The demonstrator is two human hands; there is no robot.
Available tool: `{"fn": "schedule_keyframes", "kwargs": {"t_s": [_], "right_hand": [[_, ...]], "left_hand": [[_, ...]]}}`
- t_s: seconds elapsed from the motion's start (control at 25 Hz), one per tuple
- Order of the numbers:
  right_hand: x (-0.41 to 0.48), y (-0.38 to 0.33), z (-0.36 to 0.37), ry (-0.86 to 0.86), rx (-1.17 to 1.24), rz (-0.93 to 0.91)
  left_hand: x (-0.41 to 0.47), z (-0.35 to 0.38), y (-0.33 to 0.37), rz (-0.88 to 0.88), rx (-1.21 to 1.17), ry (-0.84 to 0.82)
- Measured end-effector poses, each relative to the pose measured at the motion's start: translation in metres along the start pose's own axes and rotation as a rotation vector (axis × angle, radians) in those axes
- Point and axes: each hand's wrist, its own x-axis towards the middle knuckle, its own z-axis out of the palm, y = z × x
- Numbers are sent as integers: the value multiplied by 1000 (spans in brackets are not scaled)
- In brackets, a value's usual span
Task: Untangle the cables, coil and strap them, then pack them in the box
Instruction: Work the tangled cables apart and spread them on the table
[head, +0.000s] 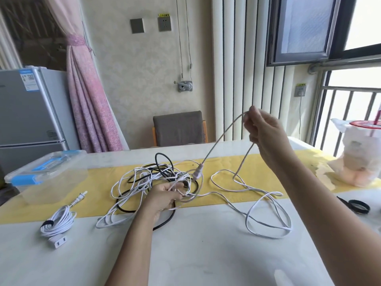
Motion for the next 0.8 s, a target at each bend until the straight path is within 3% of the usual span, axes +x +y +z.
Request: {"fn": "schedule_keyframes", "kwargs": {"t_s": [0.08, 0.16, 0.28, 0.36, 0.4, 0.48, 0.52, 0.6, 0.72, 0.8], "right_hand": [[9, 0, -15, 239, -4, 39], [16, 2, -36, 401, -186, 89], [20, 15, -62, 367, -670, 202], [19, 29, -73, 308, -1090, 299], [16, 35, -75, 263, -1318, 338], [7, 45, -69, 149, -1617, 279], [4, 49, -58, 61, -1600, 208], [-8, 59, -27, -218, -1328, 133], [-36, 90, 28, -720, -1145, 218], [-52, 112, 48, -849, -1199, 303]], "left_hand": [[-2, -2, 0, -21, -7, -14], [-2, -8, 0, 11, 74, 20], [-5, -15, 1, 159, 427, 289], [-11, -16, 10, 311, 456, 426], [-15, -15, 17, 361, 331, 370], [-26, -15, 30, 401, -13, 68], [-31, -16, 35, 410, -158, -90], [-36, -21, 39, 430, -387, -286], [-44, -29, 38, 464, -499, -381], [-58, -34, 33, 450, -443, -345]]}}
